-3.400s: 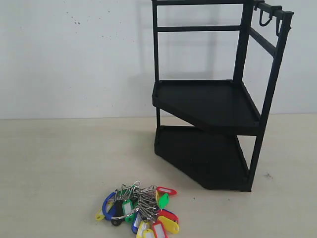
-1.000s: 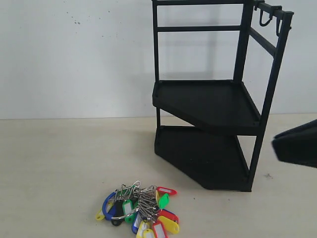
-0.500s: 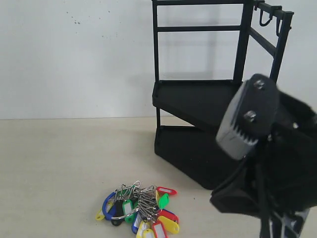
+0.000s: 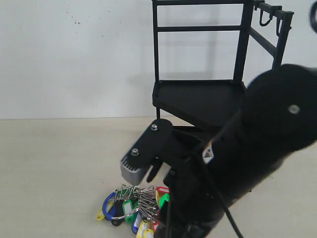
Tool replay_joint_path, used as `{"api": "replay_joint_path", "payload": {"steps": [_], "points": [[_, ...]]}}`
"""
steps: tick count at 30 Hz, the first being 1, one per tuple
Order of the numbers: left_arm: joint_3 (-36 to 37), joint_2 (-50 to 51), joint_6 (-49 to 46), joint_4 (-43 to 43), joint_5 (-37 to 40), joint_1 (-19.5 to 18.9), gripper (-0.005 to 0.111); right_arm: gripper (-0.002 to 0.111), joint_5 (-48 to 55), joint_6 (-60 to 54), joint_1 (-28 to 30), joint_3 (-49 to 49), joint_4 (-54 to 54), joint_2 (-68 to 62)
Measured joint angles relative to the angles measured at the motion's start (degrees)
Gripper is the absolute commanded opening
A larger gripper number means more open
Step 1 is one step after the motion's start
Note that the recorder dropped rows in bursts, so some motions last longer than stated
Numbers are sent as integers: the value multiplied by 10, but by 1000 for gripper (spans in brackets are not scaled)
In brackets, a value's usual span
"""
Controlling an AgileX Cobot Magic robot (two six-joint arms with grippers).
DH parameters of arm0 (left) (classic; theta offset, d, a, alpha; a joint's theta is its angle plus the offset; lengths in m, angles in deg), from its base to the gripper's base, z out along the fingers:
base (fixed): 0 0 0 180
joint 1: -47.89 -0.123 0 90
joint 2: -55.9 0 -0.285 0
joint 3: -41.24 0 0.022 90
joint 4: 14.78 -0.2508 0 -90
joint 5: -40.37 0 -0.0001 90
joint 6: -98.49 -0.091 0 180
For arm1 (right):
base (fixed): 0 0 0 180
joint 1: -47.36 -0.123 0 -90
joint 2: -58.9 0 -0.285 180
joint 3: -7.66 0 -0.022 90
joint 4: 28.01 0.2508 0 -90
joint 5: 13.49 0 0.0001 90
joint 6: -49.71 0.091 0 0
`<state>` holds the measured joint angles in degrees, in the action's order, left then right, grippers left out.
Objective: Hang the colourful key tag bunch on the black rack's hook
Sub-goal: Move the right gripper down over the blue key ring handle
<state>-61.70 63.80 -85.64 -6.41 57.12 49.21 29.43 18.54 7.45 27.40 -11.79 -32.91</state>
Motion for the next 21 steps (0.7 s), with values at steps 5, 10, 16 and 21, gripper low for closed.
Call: {"api": "replay_joint_path", "payload": {"steps": [5,10,16,21], "points": [[0,0,0,0,0,0,4,34,8,8,0,-65,-20,-66],[0,0,0,0,0,0,4,34,-2,-1,0,-103,-37,-128],[0,0,0,0,0,0,4,34,-21,-29,-11,-152,-42,-205],[0,0,0,0,0,0,4,34,-53,-50,-52,-199,-51,-257]]}}
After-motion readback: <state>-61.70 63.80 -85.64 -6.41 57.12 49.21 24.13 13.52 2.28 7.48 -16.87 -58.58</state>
